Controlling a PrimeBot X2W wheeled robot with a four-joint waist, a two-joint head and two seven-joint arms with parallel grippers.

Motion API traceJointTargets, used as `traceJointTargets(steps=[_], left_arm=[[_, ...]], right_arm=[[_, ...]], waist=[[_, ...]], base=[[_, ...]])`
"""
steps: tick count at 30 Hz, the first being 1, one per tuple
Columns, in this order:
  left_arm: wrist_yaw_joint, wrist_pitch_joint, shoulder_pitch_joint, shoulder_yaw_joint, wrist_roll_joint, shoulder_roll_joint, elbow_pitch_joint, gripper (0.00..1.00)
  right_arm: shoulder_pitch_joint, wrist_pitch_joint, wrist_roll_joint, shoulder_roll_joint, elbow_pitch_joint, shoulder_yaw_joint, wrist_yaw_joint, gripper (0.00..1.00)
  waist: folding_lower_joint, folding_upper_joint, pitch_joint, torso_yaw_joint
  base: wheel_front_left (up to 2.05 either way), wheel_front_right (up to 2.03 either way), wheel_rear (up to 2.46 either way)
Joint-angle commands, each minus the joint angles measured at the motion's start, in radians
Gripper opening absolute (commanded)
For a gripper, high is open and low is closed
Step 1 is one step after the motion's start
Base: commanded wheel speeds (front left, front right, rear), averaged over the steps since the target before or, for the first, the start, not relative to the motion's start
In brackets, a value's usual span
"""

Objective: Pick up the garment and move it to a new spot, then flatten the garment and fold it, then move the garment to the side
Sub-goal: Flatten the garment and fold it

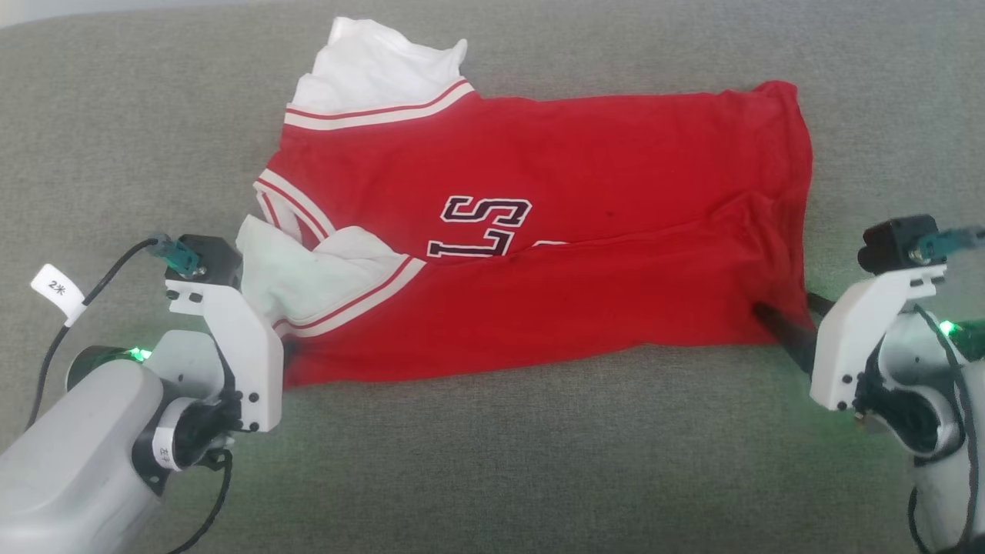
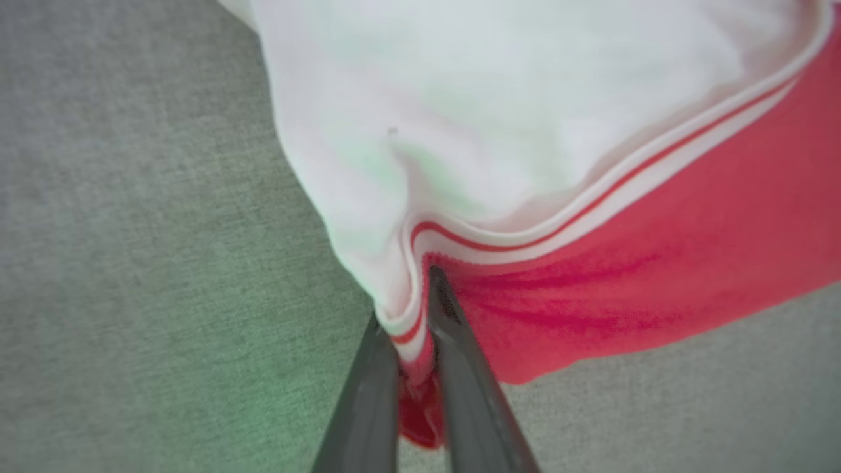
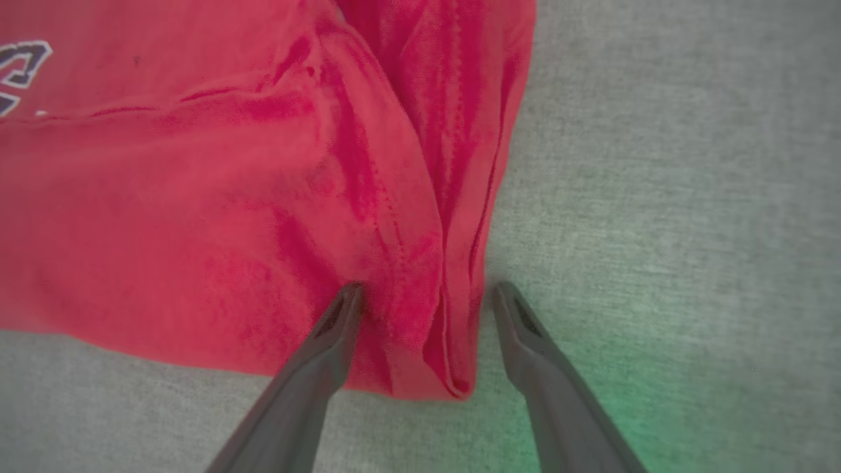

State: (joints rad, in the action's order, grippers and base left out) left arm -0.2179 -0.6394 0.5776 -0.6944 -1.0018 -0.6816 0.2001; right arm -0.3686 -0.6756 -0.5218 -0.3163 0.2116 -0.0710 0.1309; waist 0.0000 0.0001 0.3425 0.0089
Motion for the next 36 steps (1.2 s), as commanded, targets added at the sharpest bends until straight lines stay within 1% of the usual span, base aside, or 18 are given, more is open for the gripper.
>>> traceJointTargets(steps=[1,2,3,4,5,9,13,19,23,27,31,33,36], left_arm=[[0.009,-0.006,-0.031,-0.032,-0.001,0.028,0.017,0.00],[0.012,-0.007,-0.029,-0.035,0.001,0.031,0.022,0.00],[0.015,-0.005,-0.027,-0.036,0.000,0.036,0.026,0.00],[0.018,0.000,-0.025,-0.037,-0.001,0.039,0.030,0.00],[0.019,0.002,-0.026,-0.038,0.000,0.041,0.035,0.00],[0.024,0.010,-0.027,-0.033,-0.008,0.040,0.049,0.00],[0.020,-0.001,-0.032,-0.019,-0.022,0.022,0.032,0.00],[-0.012,-0.035,-0.044,0.000,-0.031,-0.032,-0.054,0.00],[-0.048,-0.050,-0.076,0.011,-0.034,-0.076,-0.141,0.00],[-0.091,-0.051,-0.121,0.024,-0.040,-0.116,-0.230,0.00],[-0.133,-0.044,-0.182,0.029,-0.050,-0.141,-0.293,0.00],[-0.142,-0.034,-0.211,0.027,-0.054,-0.145,-0.302,0.00],[-0.139,-0.020,-0.229,0.022,-0.052,-0.138,-0.286,0.00]], right_arm=[[0.008,-0.031,0.000,0.019,0.038,-0.009,0.000,1.00],[0.006,-0.067,0.012,0.021,0.056,-0.019,0.000,1.00],[0.004,-0.094,0.017,0.018,0.065,-0.038,0.000,0.25],[0.004,-0.119,0.009,0.021,0.072,-0.047,0.000,0.00],[0.000,-0.136,0.011,0.016,0.073,-0.056,0.000,0.00],[-0.015,-0.163,0.006,-0.008,0.056,-0.036,-0.001,0.00],[-0.013,-0.193,-0.019,-0.042,0.004,-0.018,-0.001,0.00],[0.026,-0.241,-0.047,-0.095,-0.111,0.028,-0.001,0.00],[0.089,-0.276,-0.058,-0.114,-0.200,0.071,-0.001,0.00],[0.168,-0.317,-0.061,-0.114,-0.280,0.118,-0.001,0.00],[0.246,-0.351,-0.061,-0.088,-0.346,0.164,-0.001,0.00],[0.276,-0.360,-0.057,-0.068,-0.362,0.176,-0.001,0.00],[0.298,-0.359,-0.050,-0.049,-0.361,0.180,-0.001,0.00]], waist=[[0.0000,-0.0001,0.001,0.006],[0.0000,-0.0001,0.001,0.010],[0.0000,-0.0001,0.001,0.014],[0.0000,-0.0001,0.002,0.017],[0.0000,-0.0001,0.002,0.019],[0.0000,-0.0001,-0.002,0.028],[0.0000,-0.0001,-0.012,0.033],[0.0000,-0.0001,-0.031,0.047],[0.0000,-0.0001,-0.039,0.056],[0.0000,-0.0001,-0.041,0.061],[0.0000,-0.0001,-0.039,0.060],[0.0000,-0.0001,-0.036,0.058],[0.0000,-0.0001,-0.032,0.054]], base=[[0.00,0.00,0.00],[0.00,0.00,0.00],[0.00,0.00,0.00],[0.00,0.00,0.00],[0.00,0.00,0.00],[0.00,0.00,0.00],[0.00,0.00,0.00],[0.00,0.00,0.00],[0.00,0.00,0.00],[0.00,0.00,0.00],[0.00,0.00,0.00],[0.00,0.00,0.00],[0.00,0.00,0.00]])
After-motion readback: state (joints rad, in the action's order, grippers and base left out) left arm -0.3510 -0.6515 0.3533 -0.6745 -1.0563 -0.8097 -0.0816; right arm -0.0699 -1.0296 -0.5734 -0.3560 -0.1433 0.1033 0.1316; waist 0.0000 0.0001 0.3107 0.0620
